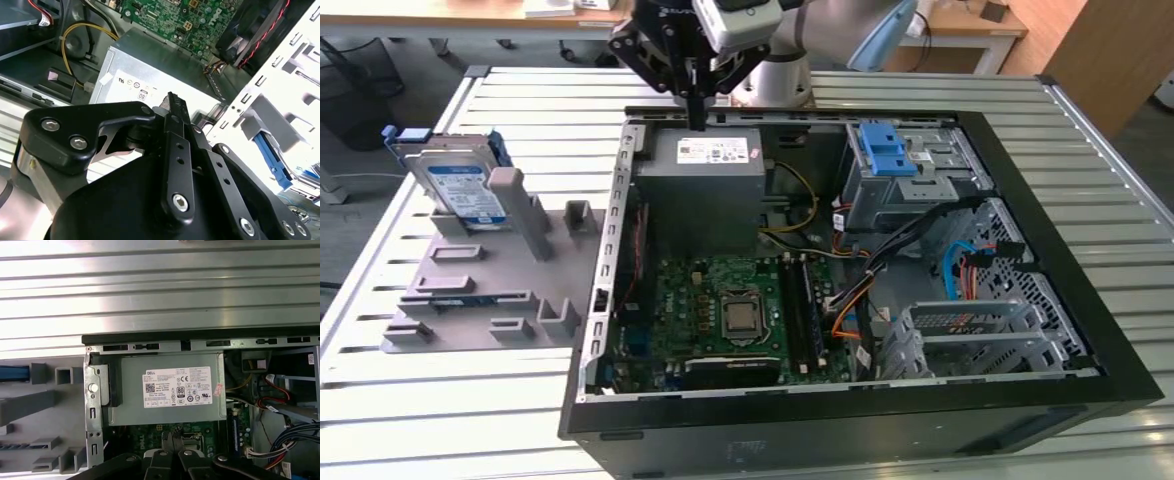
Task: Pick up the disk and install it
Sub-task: 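Reach for the disk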
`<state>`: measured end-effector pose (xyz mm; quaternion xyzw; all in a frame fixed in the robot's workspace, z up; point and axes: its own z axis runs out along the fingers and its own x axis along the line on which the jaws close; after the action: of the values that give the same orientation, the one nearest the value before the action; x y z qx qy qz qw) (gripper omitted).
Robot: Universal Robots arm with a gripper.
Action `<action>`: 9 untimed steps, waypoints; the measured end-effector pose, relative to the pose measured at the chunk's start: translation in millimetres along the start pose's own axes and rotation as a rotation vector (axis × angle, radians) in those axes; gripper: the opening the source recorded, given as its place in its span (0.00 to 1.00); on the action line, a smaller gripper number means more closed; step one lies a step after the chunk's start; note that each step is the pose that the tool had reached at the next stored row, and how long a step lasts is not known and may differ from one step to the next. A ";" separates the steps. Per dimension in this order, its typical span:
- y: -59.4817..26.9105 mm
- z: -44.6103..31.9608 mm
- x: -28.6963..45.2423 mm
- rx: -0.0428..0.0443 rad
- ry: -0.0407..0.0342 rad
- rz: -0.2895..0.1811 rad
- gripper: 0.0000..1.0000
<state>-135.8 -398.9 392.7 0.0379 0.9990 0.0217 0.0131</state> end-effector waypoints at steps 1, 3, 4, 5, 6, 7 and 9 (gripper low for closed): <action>0.0 0.0 0.6 0.0000 0.0000 0.000 0.11; -0.2 0.1 1.8 0.0000 0.0000 0.000 0.11; -0.2 0.1 2.5 0.0000 0.0000 0.000 0.11; -0.3 0.1 3.2 0.0000 0.0000 0.000 0.11; -0.3 0.2 3.9 0.0000 0.0000 0.000 0.11; -0.4 0.2 4.6 0.0001 0.0000 0.000 0.11; -0.5 0.3 6.0 0.0001 0.0000 0.000 0.11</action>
<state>-141.8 -398.9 392.3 0.0379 0.9990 0.0217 0.0131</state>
